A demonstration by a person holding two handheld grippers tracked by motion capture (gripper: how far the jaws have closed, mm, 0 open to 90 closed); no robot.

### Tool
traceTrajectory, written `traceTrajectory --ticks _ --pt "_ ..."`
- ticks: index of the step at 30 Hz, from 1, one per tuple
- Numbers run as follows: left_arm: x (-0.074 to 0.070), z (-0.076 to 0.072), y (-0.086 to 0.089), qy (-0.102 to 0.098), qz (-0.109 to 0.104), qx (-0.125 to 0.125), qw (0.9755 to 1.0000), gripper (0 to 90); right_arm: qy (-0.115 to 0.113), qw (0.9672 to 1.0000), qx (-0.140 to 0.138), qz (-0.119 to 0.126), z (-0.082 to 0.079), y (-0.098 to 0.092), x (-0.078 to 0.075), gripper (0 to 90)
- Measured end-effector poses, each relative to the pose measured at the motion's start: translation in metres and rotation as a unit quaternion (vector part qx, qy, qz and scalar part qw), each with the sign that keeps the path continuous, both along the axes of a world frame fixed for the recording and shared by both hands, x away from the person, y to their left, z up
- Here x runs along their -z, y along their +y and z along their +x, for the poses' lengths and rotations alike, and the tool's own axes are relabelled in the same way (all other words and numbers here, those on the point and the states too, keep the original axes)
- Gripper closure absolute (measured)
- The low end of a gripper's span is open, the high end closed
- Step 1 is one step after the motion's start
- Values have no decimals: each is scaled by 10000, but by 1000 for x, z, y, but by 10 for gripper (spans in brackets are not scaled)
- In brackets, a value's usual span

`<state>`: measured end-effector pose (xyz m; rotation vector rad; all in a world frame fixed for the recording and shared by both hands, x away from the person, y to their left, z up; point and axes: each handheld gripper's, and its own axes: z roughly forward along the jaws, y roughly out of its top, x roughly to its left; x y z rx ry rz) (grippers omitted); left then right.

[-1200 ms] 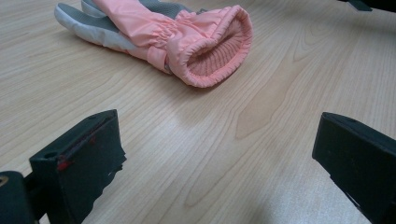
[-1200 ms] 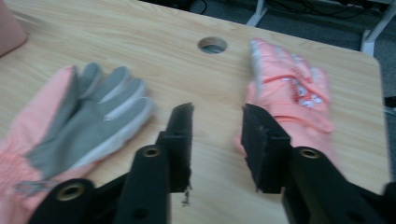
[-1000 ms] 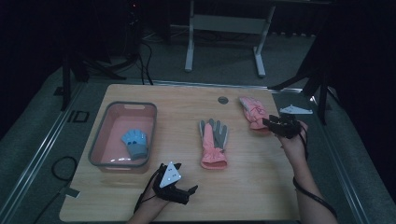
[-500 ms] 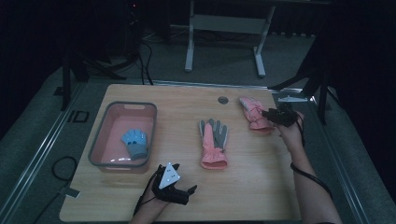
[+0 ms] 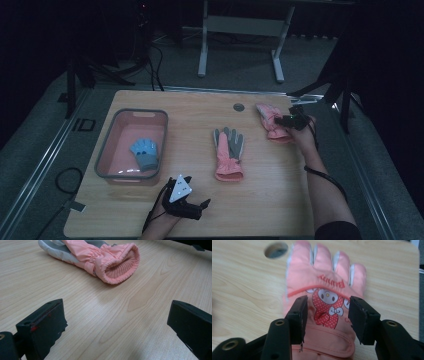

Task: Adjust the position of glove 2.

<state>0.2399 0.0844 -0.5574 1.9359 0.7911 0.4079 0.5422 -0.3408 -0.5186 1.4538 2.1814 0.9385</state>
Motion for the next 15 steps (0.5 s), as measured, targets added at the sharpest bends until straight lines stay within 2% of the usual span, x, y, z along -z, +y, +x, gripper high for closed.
traceTrajectory --ticks 2,4,6,7,8,9,10,13,15 --pt "0 0 0 21 -3 -7 10000 18 99 9998 -43 -155 1 3 8 557" --pt "0 0 -1 21 10 -7 10000 18 162 9999 -51 6 1 3 11 612" --pt "0 0 -1 11 31 11 10000 18 199 9997 -58 86 2 2 12 625" --pt "0 0 -1 7 36 13 10000 18 321 9991 -104 253 3 0 13 721" --pt "0 0 -1 6 41 13 10000 18 366 9988 -113 302 4 -1 13 769" --pt "0 0 -1 2 42 16 10000 18 366 9987 -134 318 4 -2 13 836" --pt "0 0 -1 -2 48 17 10000 18 349 9988 -146 296 3 -2 13 862" --pt "0 0 -1 -7 57 31 10000 18 321 9989 -45 326 1 -1 12 880" --pt "0 0 -1 9 51 31 10000 18 185 9990 174 360 -6 1 6 887"
